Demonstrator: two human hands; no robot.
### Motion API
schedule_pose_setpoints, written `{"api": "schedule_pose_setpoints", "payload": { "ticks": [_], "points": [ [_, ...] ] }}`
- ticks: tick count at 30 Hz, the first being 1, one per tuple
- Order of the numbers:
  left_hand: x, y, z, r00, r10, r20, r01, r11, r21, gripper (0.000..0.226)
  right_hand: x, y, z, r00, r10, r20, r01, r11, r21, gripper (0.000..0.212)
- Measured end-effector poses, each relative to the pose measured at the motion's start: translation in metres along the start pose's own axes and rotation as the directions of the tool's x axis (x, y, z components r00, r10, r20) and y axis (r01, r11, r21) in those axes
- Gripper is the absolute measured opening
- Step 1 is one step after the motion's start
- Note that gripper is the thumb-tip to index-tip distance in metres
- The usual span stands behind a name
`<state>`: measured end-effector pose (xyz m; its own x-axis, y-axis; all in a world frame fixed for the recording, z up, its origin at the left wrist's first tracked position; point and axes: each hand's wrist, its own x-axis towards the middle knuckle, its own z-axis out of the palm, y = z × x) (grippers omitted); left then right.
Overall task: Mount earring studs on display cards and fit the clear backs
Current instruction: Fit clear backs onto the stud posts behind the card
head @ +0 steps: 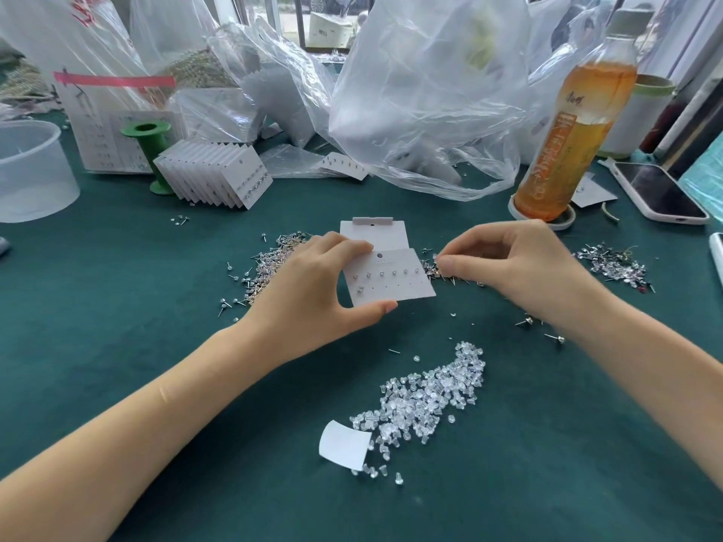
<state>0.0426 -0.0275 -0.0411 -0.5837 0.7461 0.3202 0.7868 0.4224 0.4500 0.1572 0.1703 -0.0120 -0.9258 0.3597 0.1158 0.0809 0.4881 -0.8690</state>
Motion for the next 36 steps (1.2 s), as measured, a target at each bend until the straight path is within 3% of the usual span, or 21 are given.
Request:
{"api": "schedule_pose_setpoints", "payload": {
  "ticks": [3, 10, 26, 32, 36],
  "points": [
    [-0.002, 0.005, 0.002, 0.999, 0.045, 0.014, -0.045, 0.998, -0.033, 0.068, -0.006, -0.012, 0.008, 0.998, -0.014, 0.063, 0.005, 0.991, 0.135, 0.006],
    [-0.006, 0.013, 0.002, 0.994, 0.100, 0.036, -0.095, 0.987, -0.129, 0.064, -0.018, -0.014, 0.030, 0.991, 0.026, 0.131, -0.041, 0.993, 0.115, 0.006],
    [-0.008, 0.018, 0.002, 0.997, 0.081, 0.017, -0.078, 0.986, -0.146, 0.063, -0.019, -0.010, 0.033, 0.984, 0.098, 0.152, -0.123, 0.978, 0.171, 0.010],
    [-0.007, 0.016, 0.001, 0.997, 0.076, 0.002, -0.074, 0.983, -0.169, 0.061, -0.020, -0.011, 0.038, 0.987, 0.062, 0.145, -0.087, 0.981, 0.172, 0.013],
    [-0.006, 0.016, 0.002, 0.998, 0.067, 0.011, -0.064, 0.986, -0.153, 0.064, -0.021, -0.012, 0.038, 0.998, -0.044, 0.033, 0.041, 0.995, 0.089, 0.026]
  ]
}}
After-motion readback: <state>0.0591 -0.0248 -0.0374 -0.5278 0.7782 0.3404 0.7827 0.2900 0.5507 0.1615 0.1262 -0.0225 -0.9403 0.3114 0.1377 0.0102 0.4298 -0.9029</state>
